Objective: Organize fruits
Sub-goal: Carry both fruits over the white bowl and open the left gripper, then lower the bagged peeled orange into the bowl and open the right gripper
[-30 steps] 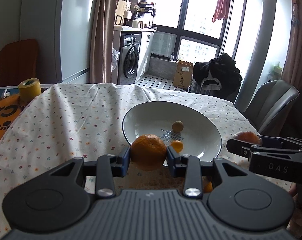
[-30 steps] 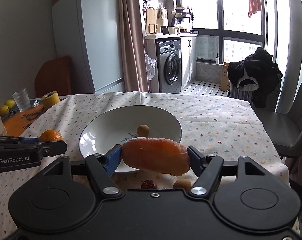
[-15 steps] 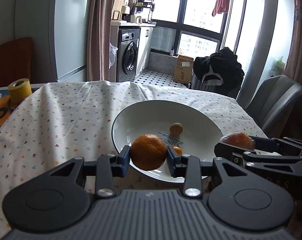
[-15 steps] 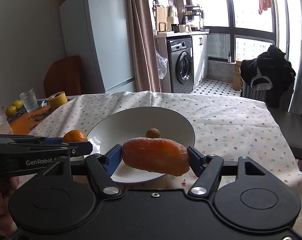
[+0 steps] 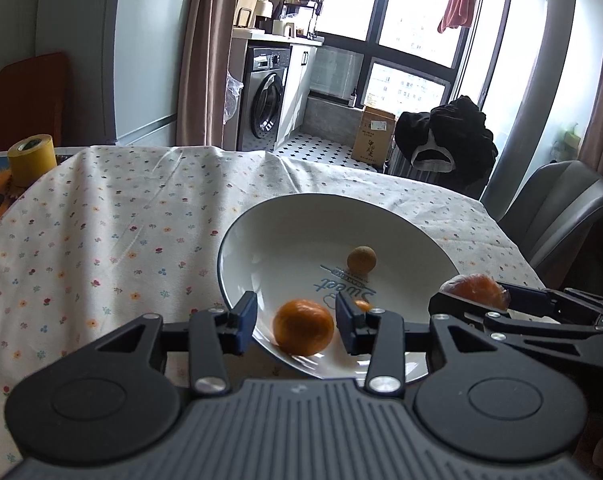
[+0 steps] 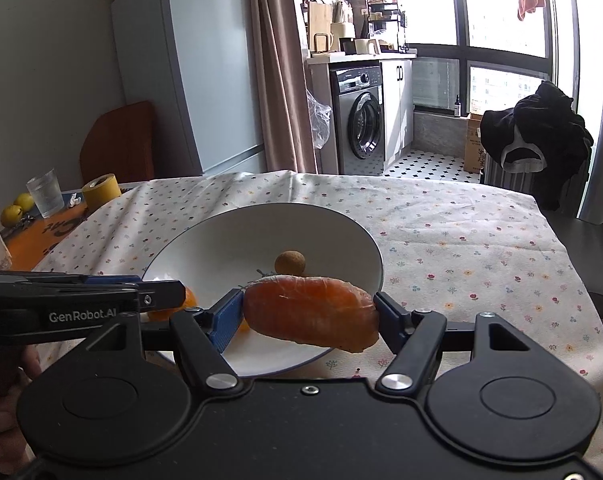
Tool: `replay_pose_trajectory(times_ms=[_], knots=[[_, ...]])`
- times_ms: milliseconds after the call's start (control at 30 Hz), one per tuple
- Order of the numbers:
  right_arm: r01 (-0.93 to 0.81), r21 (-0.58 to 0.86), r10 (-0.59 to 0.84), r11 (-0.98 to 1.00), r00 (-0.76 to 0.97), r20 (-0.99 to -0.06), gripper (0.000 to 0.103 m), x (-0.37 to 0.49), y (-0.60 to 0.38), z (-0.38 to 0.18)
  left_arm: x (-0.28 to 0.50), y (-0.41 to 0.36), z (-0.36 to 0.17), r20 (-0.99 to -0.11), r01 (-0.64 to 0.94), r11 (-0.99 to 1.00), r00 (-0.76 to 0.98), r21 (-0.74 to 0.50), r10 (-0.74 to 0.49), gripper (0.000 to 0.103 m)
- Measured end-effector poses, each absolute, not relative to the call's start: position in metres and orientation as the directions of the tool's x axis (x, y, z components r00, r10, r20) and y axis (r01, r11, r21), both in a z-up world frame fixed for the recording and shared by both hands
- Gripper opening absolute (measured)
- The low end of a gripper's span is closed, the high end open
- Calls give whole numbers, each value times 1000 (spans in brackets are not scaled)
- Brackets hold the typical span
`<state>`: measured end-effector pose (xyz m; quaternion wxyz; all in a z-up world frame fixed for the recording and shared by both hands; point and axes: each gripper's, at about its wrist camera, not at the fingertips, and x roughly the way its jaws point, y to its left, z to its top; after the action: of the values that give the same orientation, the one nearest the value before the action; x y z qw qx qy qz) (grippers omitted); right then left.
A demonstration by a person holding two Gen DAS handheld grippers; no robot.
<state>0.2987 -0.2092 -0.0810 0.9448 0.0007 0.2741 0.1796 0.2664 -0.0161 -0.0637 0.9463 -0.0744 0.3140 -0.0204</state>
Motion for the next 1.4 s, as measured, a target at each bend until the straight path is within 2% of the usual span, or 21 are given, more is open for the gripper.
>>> replay_pose_trajectory(times_ms=[233,367,467,667,767,900,1167,1400], knots=[[-344,110,349,932,781,-518,67,304,-203,-81,250,10,-51,-571,-80,984,821,-158,-25,44],[-340,119,352,933,784,-512,67,304,-200,-79,241,19,-50,-571,-104,983,821,-154,-3,51],[-353,117,361,928,780,-511,70,304,-197,-77,235,23,-50,-576,-115,982,817,-152,6,63],[-326,123,344,937,806,-482,87,292,-203,-66,226,26,-47,-570,-122,983,822,-137,22,86],[-313,148,346,938,814,-467,97,286,-211,-61,224,26,-45,-576,-133,983,816,-124,37,92],[-296,154,334,943,827,-453,103,278,-218,-59,218,28,-42,-568,-130,981,822,-141,27,96],[-277,201,338,939,843,-418,103,264,-236,-54,209,27,-36,-557,-122,982,830,-143,22,100],[-336,217,397,916,833,-386,103,249,-239,-49,202,21,-30,-542,-104,984,841,-142,11,101]])
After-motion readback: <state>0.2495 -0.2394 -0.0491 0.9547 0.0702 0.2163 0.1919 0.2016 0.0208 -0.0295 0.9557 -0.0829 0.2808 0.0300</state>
